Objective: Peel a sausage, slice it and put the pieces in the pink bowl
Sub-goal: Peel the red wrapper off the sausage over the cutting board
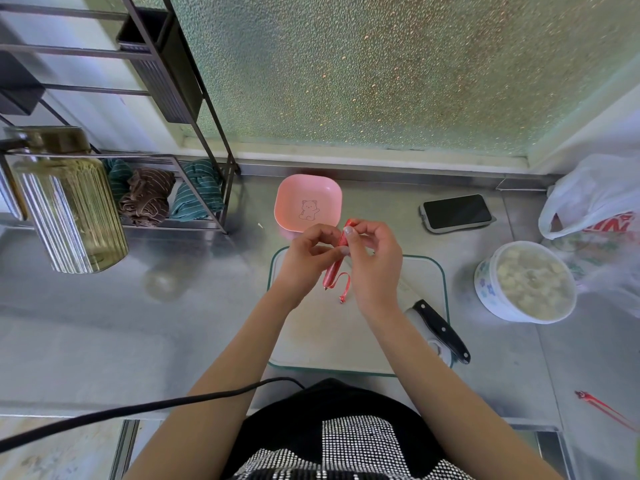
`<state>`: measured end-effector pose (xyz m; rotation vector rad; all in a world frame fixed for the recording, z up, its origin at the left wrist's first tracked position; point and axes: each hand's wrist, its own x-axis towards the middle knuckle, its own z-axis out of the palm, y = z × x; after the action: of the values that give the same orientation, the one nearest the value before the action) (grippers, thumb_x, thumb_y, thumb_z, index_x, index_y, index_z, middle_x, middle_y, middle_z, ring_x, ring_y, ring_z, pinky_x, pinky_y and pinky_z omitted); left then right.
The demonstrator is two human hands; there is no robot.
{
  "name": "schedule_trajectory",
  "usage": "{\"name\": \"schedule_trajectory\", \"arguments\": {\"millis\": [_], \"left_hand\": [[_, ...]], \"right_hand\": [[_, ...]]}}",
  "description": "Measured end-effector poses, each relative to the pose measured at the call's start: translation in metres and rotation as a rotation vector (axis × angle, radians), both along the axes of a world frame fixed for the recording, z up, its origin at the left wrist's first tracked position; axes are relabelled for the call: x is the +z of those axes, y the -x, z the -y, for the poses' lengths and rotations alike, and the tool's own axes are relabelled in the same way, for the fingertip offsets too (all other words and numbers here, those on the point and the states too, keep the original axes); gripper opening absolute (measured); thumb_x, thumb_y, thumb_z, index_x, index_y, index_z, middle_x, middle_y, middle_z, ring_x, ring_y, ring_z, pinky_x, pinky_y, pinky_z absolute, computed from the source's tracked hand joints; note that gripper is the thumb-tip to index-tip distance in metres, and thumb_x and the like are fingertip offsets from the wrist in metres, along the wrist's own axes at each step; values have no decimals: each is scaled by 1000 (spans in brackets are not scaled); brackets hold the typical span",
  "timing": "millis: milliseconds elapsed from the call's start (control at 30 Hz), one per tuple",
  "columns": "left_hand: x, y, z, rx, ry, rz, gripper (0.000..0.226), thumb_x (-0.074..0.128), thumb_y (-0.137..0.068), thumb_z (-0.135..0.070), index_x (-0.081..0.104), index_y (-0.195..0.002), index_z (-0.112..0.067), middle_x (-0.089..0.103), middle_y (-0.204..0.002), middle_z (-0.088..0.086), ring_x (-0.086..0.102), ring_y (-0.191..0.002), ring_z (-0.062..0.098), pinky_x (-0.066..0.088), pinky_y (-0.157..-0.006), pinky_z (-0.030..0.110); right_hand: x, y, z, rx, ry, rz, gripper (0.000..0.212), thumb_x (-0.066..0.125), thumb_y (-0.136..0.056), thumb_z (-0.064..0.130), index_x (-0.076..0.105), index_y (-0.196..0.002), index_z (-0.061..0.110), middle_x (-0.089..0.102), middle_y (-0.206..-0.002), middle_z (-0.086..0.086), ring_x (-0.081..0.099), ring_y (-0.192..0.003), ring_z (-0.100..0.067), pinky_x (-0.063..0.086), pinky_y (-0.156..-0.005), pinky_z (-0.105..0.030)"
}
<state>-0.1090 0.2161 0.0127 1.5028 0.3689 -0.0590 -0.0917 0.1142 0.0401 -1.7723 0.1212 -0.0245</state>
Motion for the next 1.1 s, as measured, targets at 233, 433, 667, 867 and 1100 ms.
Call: {"name": "schedule_trajectory", "arguments": {"millis": [233,433,667,867,1100], "left_hand": [[-2,-1,4,-1,77,-1,14,69,-82,-6,60,-83,-17,64,-73,-6,58,-71,19,49,-71,34],[-1,-1,3,-13,53,8,13,68,-82,-6,60,-86,-14,64,-75,-8,58,-67,11,46,-64,21],[0,-1,3,-23,37,15,13,67,-82,-5,61,-86,-16,64,-78,-8,59,-70,11,47,-68,23],[2,-2,2,-40,23,20,15,66,-83,-3,61,-87,-16,64,-74,-16,60,-70,11,46,-70,24],[5,-2,3,-71,30,22,14,61,-86,-1,60,-89,-14,67,-70,-17,62,-70,5,47,-75,29]], "right_hand": [[2,1,0,-101,-61,21,12,68,-83,10,57,-89,11,67,-89,15,63,-71,3,49,-68,-12],[1,2,1,-100,-55,36,10,67,-84,9,58,-86,13,69,-91,12,66,-78,-11,57,-73,-33],[-2,2,2,-89,-67,37,11,67,-84,10,58,-87,16,70,-94,9,67,-82,-20,56,-75,-50],[-2,1,4,-72,-58,20,8,67,-84,10,60,-83,12,69,-93,7,68,-76,-17,56,-75,-50],[-5,2,7,-77,-66,29,13,67,-84,16,57,-86,23,69,-102,6,68,-82,-22,56,-75,-52]]}}
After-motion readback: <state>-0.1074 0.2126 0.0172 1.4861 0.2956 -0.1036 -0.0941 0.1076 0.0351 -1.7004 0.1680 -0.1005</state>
